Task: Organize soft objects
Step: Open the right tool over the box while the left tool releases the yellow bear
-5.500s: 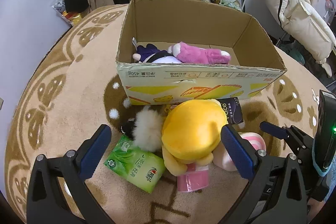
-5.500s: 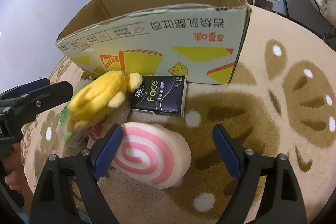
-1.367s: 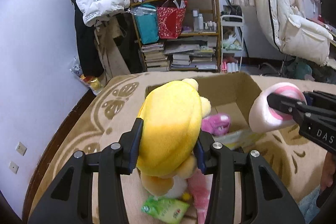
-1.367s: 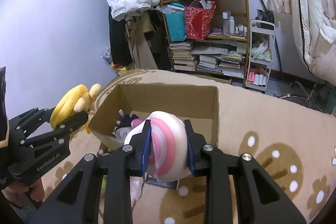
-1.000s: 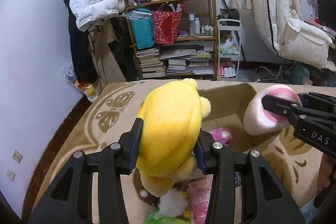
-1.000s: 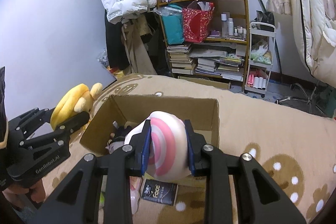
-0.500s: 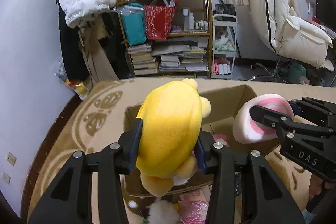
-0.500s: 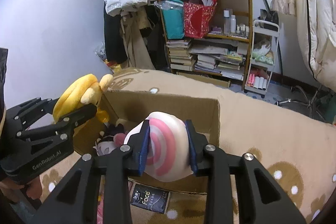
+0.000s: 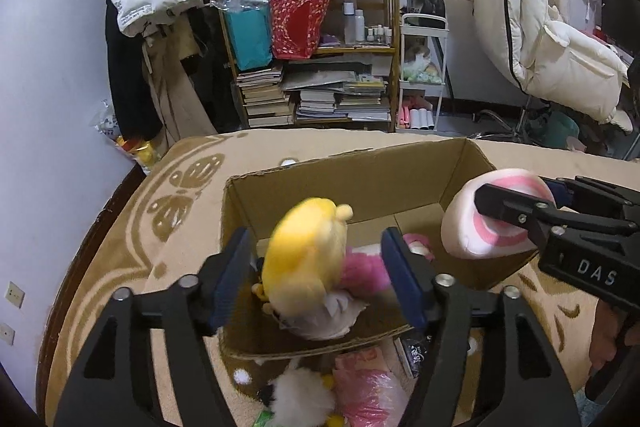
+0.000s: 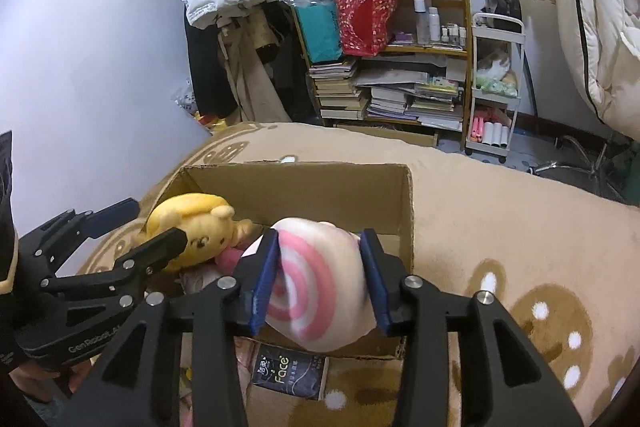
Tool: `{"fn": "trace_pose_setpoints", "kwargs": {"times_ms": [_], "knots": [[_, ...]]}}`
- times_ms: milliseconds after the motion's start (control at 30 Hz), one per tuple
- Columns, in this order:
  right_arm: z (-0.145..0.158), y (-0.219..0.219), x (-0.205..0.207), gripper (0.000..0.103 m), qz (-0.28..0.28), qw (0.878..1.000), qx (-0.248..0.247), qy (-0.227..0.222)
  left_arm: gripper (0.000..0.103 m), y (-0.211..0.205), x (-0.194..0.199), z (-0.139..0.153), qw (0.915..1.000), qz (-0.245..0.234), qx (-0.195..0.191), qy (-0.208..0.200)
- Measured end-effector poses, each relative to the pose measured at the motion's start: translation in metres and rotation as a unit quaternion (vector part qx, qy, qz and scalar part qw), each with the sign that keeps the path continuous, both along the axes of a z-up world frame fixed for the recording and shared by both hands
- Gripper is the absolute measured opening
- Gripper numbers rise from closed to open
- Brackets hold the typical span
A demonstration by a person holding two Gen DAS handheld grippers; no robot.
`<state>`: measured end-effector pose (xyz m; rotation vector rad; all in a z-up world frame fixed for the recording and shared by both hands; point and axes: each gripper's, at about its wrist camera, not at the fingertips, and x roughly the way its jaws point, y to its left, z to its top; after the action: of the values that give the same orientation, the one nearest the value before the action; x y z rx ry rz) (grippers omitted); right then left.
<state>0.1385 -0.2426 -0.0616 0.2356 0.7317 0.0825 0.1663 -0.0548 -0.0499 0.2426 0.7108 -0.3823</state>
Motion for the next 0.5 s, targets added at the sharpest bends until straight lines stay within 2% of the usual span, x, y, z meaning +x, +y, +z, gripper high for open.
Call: {"fn": "trace_pose_setpoints", "kwargs": {"times_ms": [67, 133, 167, 233, 267, 367, 433, 500], "knots": [[0.002, -0.002, -0.002, 0.052, -0.002, 1.0, 0.012, 0.0, 0.075, 0.004, -0.002, 0.001, 1.0, 0.007, -0.001, 0.0], [0.005, -0.005, -0.002, 0.067, -0.006, 1.0, 0.025, 0.001, 0.084, 0.009, -0.003, 0.003, 0.9998, 0.018, -0.003, 0.0], [0.007, -0.005, -0.003, 0.07, -0.009, 1.0, 0.025, -0.002, 0.087, 0.011, -0.004, 0.005, 0.9997, 0.024, -0.006, -0.001], [0.012, -0.004, -0.006, 0.086, -0.01, 1.0, 0.022, -0.007, 0.091, 0.016, -0.006, 0.008, 0.9995, 0.028, -0.016, -0.001], [0.015, -0.004, -0.007, 0.091, -0.011, 1.0, 0.022, -0.009, 0.093, 0.018, -0.007, 0.009, 0.9994, 0.029, -0.019, 0.001], [0.02, -0.003, -0.012, 0.096, -0.008, 0.999, 0.03, -0.011, 0.096, 0.021, -0.014, 0.014, 0.9994, 0.033, -0.007, 0.004], [0.022, -0.001, -0.014, 0.103, -0.01, 1.0, 0.026, -0.008, 0.103, 0.022, -0.021, 0.018, 0.9994, 0.034, 0.003, -0.002], [0.024, 0.002, -0.019, 0.103, -0.015, 1.0, 0.02, -0.013, 0.103, 0.024, -0.029, 0.022, 0.9995, 0.032, 0.003, -0.007]]}}
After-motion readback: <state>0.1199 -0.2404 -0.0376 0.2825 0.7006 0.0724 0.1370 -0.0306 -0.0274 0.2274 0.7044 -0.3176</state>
